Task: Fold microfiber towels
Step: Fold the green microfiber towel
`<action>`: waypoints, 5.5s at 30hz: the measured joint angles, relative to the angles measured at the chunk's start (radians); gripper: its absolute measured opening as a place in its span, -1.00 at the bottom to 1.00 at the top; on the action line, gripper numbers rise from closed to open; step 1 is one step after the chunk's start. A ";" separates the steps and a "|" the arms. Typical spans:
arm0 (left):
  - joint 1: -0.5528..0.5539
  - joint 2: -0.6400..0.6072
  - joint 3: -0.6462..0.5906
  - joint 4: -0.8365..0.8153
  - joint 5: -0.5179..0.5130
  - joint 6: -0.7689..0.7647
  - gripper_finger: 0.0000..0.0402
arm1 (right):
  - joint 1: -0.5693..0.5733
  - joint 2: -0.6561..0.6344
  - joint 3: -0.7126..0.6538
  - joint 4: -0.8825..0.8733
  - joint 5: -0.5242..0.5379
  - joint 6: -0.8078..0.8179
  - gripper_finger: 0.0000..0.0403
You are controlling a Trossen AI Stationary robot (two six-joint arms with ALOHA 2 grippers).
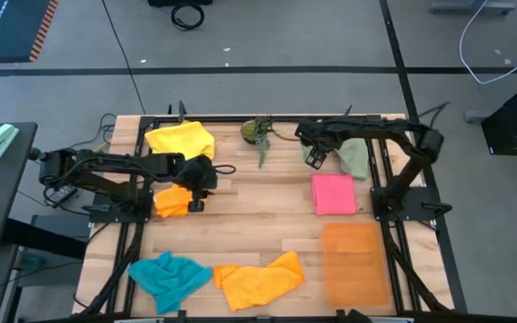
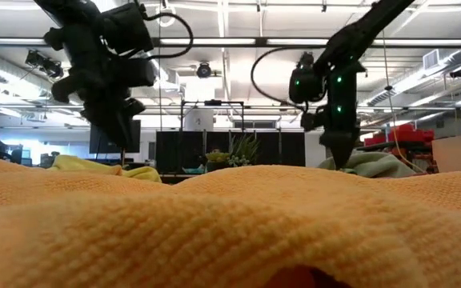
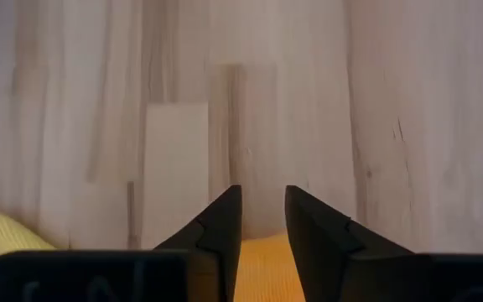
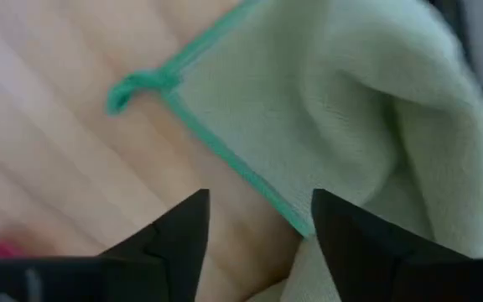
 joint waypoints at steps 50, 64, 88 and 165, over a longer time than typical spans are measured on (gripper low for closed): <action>-0.199 -0.481 0.001 0.120 -0.009 -0.102 -0.82 | 0.632 -0.077 0.609 -0.251 0.079 0.532 -1.00; -0.459 -0.021 0.000 0.181 -0.008 -0.103 -0.85 | 0.619 -0.054 -0.027 0.108 -0.148 0.767 -0.89; -0.502 0.362 0.006 0.393 -0.008 -0.076 -0.13 | 0.836 -0.153 0.090 -0.135 -0.127 0.570 -0.35; -0.485 0.385 0.003 0.431 -0.012 -0.254 -0.85 | 0.983 -0.180 -0.264 0.209 0.316 -1.320 -0.68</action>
